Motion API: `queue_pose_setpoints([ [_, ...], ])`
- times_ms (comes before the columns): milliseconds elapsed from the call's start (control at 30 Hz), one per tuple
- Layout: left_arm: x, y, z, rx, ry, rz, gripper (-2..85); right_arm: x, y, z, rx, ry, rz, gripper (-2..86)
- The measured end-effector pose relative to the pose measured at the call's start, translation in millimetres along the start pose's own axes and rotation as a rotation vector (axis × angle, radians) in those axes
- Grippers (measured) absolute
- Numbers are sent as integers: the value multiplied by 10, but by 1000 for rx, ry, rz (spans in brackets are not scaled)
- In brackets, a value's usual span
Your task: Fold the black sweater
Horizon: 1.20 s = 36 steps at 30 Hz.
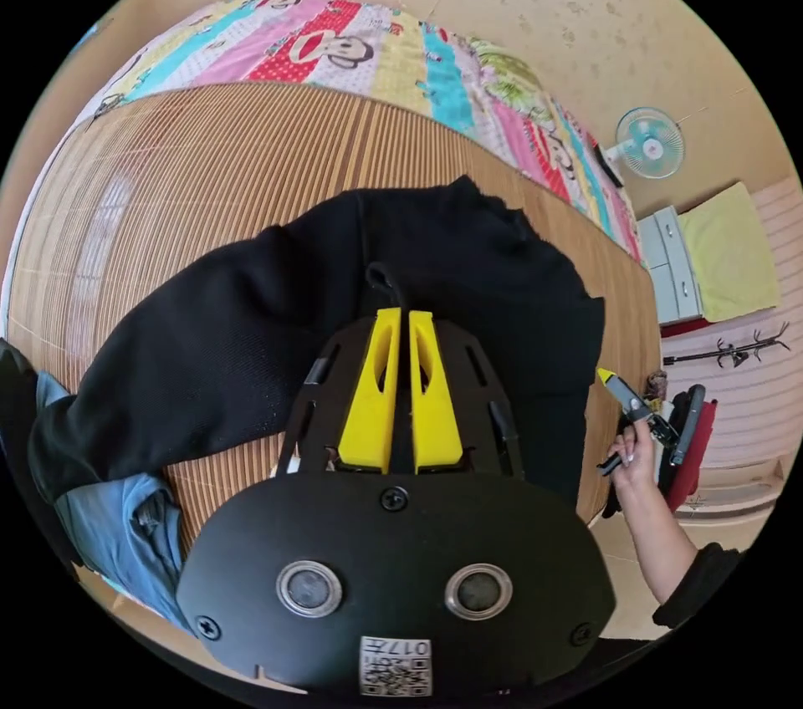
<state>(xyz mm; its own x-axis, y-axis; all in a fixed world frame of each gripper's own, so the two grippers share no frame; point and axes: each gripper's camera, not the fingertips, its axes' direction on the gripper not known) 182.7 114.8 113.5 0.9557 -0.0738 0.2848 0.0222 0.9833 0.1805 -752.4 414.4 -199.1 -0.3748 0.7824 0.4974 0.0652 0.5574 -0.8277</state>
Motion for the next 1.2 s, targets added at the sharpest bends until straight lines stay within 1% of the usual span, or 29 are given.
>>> queue_pose_setpoints([
  [67,-78,29,-131,61,16,-43,5,6,50,-26,29,-10,-11,72],
  [133,-255,64,-142,96,-17,-125,3,6,42,52,4,-17,-29,74],
  [167,-404,89,-76,90,-41,-190,2,2,18,148,-35,-14,-47,76],
  [200,-545,105,49,47,-31,-245,2,0,1,207,-62,-9,-57,75],
  [233,-602,113,114,24,-17,-267,2,0,-31,293,-103,14,-69,73],
  [300,-680,133,240,-14,22,-279,2,-3,-66,284,-85,29,-103,61],
  [333,-669,134,232,-11,17,-271,2,17,-93,242,-61,89,-95,41],
  [367,-641,134,199,2,2,-255,2,93,-116,187,-29,262,-36,28],
  [433,-627,136,168,12,1,-239,2,308,-139,98,16,346,31,21],
  [500,-676,140,176,3,0,-239,3,577,-202,125,-35,221,94,21],
  [567,-725,127,172,5,0,-239,4,787,-258,101,-24,-45,89,31],
  [600,-751,105,151,11,-2,-238,5,819,-273,99,-21,-99,85,34],
  [667,-781,69,108,31,-15,-237,6,855,-335,159,-54,-199,53,78],
  [767,-867,0,184,-12,-12,-265,10,769,-334,234,-102,-213,-44,94],
  [867,-884,-53,176,-8,-54,-271,18,701,-289,265,-111,-149,-117,73],
  [933,-870,-73,173,3,-55,-253,24,708,-301,204,-80,-120,-111,51],
  [1033,-857,-76,290,-44,-55,-226,36,728,-327,121,-12,6,-89,27],
  [1133,-846,-28,288,-38,-78,-221,44,795,-407,212,-22,70,-82,19],
  [1200,-870,41,152,-10,-86,-239,46,827,-486,233,-41,63,-81,18],
])
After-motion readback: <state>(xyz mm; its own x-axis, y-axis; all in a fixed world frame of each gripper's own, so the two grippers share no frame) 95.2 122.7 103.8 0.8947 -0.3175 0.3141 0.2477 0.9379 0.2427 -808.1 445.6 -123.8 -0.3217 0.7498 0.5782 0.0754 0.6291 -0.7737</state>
